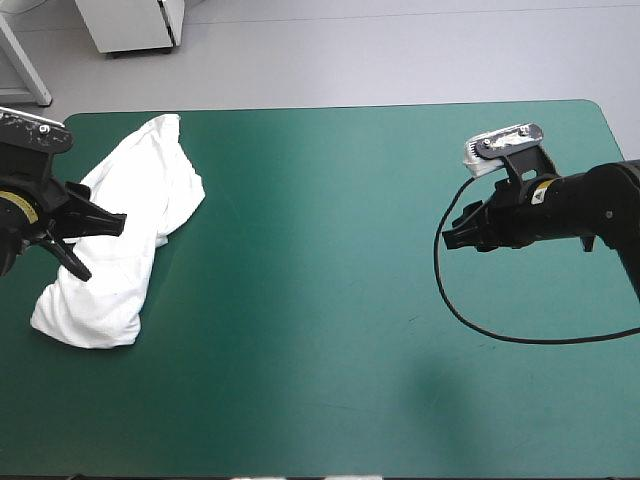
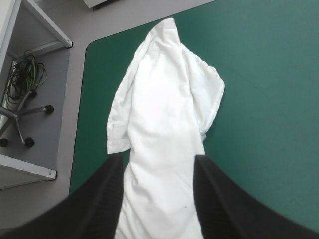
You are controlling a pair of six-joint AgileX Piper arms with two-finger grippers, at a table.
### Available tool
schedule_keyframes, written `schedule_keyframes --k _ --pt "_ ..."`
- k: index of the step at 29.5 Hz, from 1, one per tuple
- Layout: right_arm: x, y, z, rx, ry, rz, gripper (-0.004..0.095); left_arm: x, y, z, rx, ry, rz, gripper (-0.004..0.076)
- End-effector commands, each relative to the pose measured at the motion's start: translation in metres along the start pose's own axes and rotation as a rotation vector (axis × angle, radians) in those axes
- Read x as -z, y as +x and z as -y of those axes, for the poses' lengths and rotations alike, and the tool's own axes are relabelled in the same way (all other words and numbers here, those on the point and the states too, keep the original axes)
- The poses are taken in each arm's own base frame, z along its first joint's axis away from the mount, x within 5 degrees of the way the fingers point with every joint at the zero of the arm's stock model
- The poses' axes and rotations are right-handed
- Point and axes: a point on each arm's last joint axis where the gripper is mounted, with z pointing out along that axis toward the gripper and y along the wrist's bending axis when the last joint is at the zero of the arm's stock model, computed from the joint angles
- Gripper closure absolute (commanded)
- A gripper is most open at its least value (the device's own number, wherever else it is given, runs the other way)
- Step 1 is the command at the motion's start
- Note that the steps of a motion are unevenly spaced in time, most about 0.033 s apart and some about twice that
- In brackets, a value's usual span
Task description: Fold the cloth
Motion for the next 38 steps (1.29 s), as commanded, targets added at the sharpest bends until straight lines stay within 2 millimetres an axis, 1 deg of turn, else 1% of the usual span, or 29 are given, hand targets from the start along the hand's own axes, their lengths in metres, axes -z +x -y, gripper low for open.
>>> schedule_keyframes --k 1,8,19,24,28,29,30,32,33,35,36,37,38 --pt "0.016 -0.006 0.002 0.029 0.049 0.078 0.0478 0.008 -0.002 -0.007 0.011 -0.031 0.004 0.0395" --pt "0.016 -0.006 0.003 0.027 0.063 0.077 0.0478 0.008 -0.002 -0.007 0.01 -0.036 0.002 0.0395" --pt "0.017 -0.004 0.011 0.005 0.15 0.058 0.0478 0.008 -0.001 -0.006 0.019 -0.02 0.0 0.0396" --pt "0.017 -0.004 0.011 0.006 0.152 0.06 0.0478 0.021 0.011 -0.026 0.118 -0.057 -0.003 0.0395" --pt "0.017 -0.005 0.011 0.008 0.155 0.075 0.0478 0.023 0.015 -0.034 0.14 -0.096 -0.011 0.0396" --pt "0.017 -0.006 0.012 0.009 0.159 0.077 0.0478 0.02 0.014 -0.034 0.141 -0.098 -0.02 0.0397" --pt "0.017 -0.006 0.012 0.012 0.165 0.085 0.0478 0.012 0.012 -0.034 0.141 -0.104 -0.042 0.0406" --pt "0.015 -0.009 0.015 0.021 0.189 0.1 0.0478 -0.01 0.008 -0.034 0.136 -0.116 -0.103 0.0429" --pt "0.013 -0.01 0.017 0.028 0.207 0.102 0.0478 -0.03 0.005 -0.033 0.132 -0.121 -0.154 0.0446" --pt "0.007 -0.012 0.02 0.034 0.222 0.093 0.0478 -0.059 0.003 -0.036 0.148 -0.134 -0.23 0.0462" --pt "0.002 -0.014 0.022 0.036 0.226 0.083 0.0478 -0.084 0.001 -0.039 0.179 -0.141 -0.279 0.0465" --pt "-0.001 -0.015 0.022 0.035 0.225 0.075 0.0478 -0.098 0.0 -0.042 0.201 -0.141 -0.291 0.0465" --pt "-0.004 -0.015 0.023 0.034 0.224 0.067 0.0478 -0.108 -0.001 -0.044 0.217 -0.13 -0.297 0.0465"
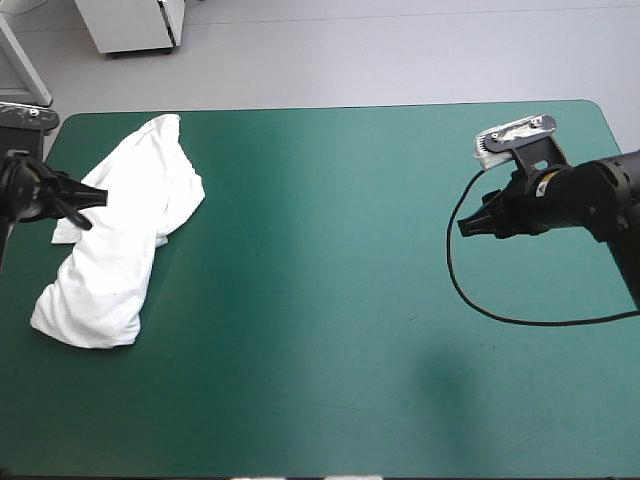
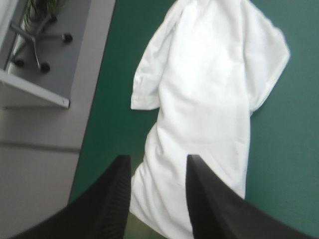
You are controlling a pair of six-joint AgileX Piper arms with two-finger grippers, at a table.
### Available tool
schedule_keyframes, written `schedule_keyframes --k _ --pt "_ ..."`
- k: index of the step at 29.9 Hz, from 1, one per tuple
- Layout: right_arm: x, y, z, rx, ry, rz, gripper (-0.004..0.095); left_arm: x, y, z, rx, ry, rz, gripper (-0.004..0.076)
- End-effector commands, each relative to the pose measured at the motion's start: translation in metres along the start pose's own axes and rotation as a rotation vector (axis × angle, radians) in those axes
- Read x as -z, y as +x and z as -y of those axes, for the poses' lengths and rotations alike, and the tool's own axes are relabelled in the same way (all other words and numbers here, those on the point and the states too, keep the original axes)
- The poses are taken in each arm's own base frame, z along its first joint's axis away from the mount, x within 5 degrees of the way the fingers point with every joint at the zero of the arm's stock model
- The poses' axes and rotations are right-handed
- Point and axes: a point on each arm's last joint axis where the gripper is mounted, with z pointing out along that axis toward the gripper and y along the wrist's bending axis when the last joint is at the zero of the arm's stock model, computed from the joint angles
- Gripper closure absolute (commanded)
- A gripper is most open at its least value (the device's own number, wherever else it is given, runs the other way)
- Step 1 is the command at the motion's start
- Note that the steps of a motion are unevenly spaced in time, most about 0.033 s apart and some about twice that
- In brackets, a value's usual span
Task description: Fold the cloth
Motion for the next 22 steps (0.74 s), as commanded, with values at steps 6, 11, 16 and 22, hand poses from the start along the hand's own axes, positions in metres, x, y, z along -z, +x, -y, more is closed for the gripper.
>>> schedule_keyframes --k 6,11,16,22 --pt "-0.013 -0.018 0.002 -0.003 -0.008 0.079 0.0478 -0.115 -0.036 -0.024 0.29 0.151 -0.082 0.0461" --pt "-0.029 -0.022 -0.002 -0.013 -0.053 0.053 0.0478 -0.182 -0.032 -0.029 0.343 0.262 -0.203 0.0416" --pt "-0.045 -0.025 -0.006 -0.032 -0.103 0.027 0.0478 -0.232 -0.022 -0.02 0.32 0.267 -0.281 0.0378" --pt "-0.055 -0.026 -0.008 -0.033 -0.136 0.004 0.0478 -0.267 -0.015 -0.013 0.295 0.276 -0.303 0.0366"
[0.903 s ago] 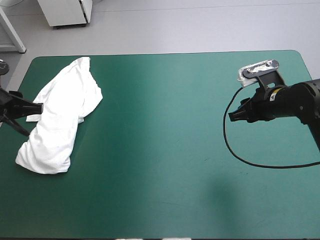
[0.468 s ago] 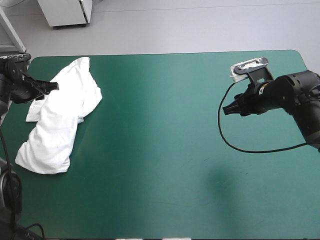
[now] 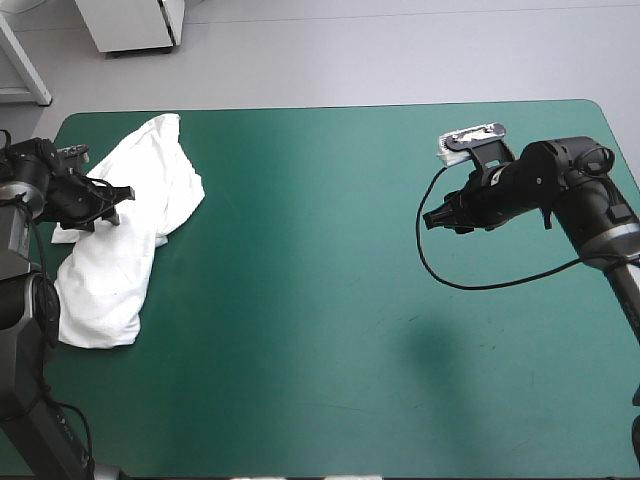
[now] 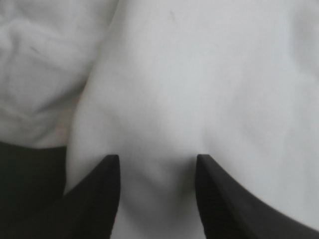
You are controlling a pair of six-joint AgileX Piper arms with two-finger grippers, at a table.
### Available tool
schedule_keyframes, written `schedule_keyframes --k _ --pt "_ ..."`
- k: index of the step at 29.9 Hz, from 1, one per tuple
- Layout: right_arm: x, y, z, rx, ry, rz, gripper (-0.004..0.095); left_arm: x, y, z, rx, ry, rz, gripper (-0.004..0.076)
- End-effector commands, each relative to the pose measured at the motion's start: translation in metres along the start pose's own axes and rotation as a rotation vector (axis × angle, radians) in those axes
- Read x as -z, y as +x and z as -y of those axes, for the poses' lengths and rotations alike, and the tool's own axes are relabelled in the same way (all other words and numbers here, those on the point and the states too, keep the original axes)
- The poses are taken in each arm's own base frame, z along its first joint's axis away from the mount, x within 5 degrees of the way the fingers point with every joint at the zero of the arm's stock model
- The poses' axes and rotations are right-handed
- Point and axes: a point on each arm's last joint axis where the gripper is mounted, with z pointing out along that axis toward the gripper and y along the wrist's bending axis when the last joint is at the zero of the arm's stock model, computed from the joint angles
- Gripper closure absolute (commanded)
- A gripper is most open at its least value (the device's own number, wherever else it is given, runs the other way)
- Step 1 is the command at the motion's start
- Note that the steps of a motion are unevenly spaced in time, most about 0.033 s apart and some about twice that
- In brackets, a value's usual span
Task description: Fold the cloth
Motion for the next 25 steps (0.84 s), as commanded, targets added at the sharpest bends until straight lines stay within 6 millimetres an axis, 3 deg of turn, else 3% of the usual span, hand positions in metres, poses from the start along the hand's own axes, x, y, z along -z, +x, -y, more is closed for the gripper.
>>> schedule_keyframes --k 1,7,9,12,16,20,25 --pt "0.021 -0.008 -0.002 0.014 -0.001 0.105 0.0478 0.015 -0.01 0.002 -0.009 0.011 0.092 0.0366" --pt "0.021 -0.008 -0.002 0.015 -0.003 0.102 0.0482 -0.011 -0.005 0.01 -0.029 0.121 -0.008 0.0384" --pt "0.021 -0.008 -0.002 0.017 -0.003 0.104 0.0486 -0.013 -0.004 0.013 -0.031 0.155 -0.026 0.0475" --pt "0.021 -0.008 -0.002 0.017 -0.002 0.106 0.0488 -0.012 -0.002 0.018 -0.061 0.199 -0.047 0.0732" --pt "0.023 -0.008 -0.003 0.014 -0.011 0.112 0.0492 -0.012 0.002 0.025 -0.077 0.235 -0.084 0.0733" --pt "0.026 -0.007 -0.004 0.019 -0.01 0.116 0.0492 -0.012 0.006 0.054 -0.158 0.269 -0.113 0.0733" --pt "0.026 -0.005 -0.004 0.021 -0.011 0.096 0.0492 0.001 0.022 0.13 -0.345 0.312 -0.13 0.0733"
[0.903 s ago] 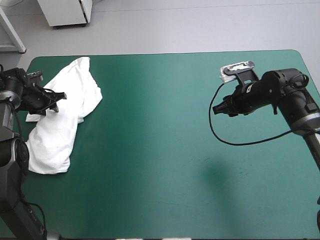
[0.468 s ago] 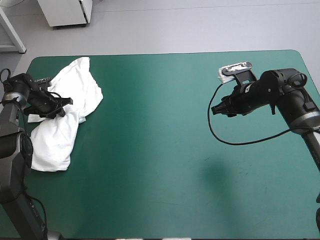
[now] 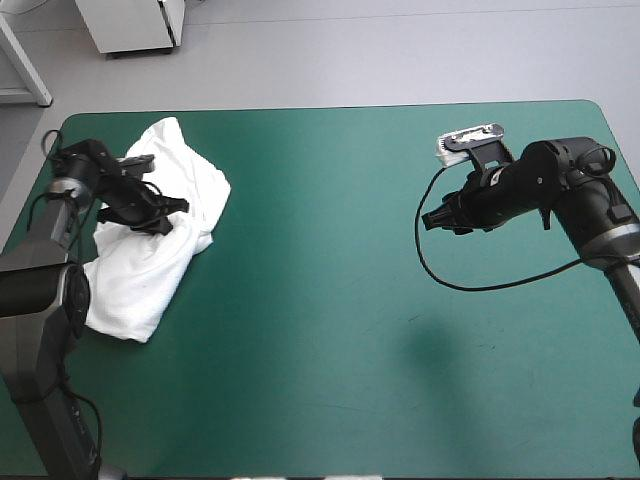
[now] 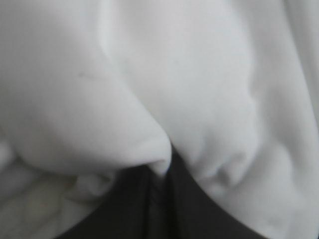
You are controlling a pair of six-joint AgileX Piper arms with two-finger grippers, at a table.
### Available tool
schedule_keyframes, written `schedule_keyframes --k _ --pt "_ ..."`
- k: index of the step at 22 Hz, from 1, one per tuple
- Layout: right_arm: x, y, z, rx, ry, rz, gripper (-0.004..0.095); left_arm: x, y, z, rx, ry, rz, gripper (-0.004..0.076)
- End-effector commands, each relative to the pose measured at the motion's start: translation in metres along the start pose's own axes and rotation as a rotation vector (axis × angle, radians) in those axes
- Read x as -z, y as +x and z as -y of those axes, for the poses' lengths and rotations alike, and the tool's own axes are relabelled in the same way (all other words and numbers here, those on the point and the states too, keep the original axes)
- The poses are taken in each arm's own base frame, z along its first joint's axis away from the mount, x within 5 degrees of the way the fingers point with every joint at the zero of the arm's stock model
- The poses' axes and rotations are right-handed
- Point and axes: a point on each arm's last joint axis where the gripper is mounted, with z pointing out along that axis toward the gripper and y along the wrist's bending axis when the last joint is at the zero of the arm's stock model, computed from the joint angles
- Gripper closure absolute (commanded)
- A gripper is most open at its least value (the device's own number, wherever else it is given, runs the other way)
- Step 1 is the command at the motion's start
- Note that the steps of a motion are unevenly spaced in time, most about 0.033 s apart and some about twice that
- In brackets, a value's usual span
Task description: Fold the cloth
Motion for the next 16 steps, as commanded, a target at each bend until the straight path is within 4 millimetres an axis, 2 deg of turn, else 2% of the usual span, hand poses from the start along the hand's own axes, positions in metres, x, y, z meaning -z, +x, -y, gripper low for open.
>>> schedule_keyframes --k 1,5,6,7,8,9,10,13,16 --pt "0.025 -0.005 -0.002 0.017 0.009 0.092 0.0492 0.024 0.002 0.077 -0.148 0.088 0.016 0.0733" --pt "0.025 -0.004 0.0 0.031 0.033 0.079 0.0492 0.016 0.017 0.153 -0.341 0.12 -0.047 0.0733" --pt "0.025 -0.003 0.0 0.032 0.033 0.067 0.0492 0.011 0.03 0.193 -0.443 0.143 -0.077 0.0733" --pt "0.025 -0.002 0.0 0.033 0.034 0.062 0.0492 0.01 0.035 0.208 -0.484 0.152 -0.087 0.0733" --pt "0.025 -0.001 0.001 0.036 0.04 0.048 0.0492 0.006 0.051 0.242 -0.576 0.172 -0.116 0.0733" --pt "0.025 0.0 0.001 0.041 0.049 0.039 0.0492 0.005 0.058 0.255 -0.611 0.18 -0.124 0.0733" --pt "0.025 0.002 0.004 0.043 0.072 0.02 0.0492 0.001 0.076 0.286 -0.7 0.199 -0.144 0.0733" --pt "0.024 0.006 0.005 0.042 0.092 -0.005 0.0492 -0.002 0.104 0.324 -0.817 0.223 -0.172 0.0733" --pt "0.021 0.013 0.005 0.04 0.089 -0.024 0.0492 -0.002 0.112 0.333 -0.828 0.236 -0.181 0.0732"
